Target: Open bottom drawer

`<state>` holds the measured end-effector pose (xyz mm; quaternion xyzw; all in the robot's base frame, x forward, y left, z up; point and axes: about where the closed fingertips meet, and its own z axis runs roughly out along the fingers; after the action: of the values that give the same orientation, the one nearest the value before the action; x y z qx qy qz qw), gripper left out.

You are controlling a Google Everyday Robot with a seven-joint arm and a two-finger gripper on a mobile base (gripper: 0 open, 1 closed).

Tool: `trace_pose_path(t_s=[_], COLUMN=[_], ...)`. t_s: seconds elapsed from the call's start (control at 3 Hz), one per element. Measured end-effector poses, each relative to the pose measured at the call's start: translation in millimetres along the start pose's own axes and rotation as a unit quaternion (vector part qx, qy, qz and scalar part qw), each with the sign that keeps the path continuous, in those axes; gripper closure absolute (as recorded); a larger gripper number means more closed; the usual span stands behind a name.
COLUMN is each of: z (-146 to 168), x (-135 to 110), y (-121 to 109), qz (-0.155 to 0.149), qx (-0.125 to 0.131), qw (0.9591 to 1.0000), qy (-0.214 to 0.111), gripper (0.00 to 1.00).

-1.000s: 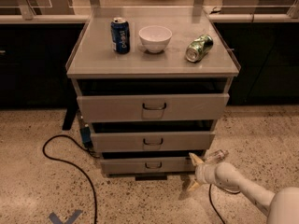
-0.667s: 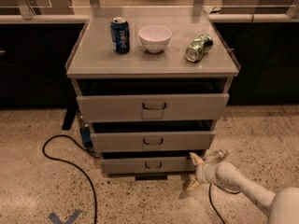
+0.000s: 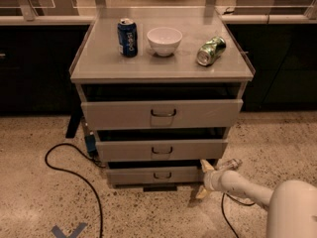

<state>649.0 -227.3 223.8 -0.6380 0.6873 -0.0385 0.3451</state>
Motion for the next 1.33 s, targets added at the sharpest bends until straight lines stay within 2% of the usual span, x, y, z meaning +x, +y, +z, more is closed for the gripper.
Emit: trace_pose_path(t_s=[0.67,1.0,1.33], z=[10.8,45.0,43.9], x=[4.5,8.3,14.0], y=[-0.7,-5.7,-31.3], qz=[-0.006,-0.013,-0.015], qx=[-0.001,-0.025,-0.007], qw=[1.0000,0.9996,0.9999], qy=[-0.004,-0.005,0.001], gripper=[0.00,0.00,0.00])
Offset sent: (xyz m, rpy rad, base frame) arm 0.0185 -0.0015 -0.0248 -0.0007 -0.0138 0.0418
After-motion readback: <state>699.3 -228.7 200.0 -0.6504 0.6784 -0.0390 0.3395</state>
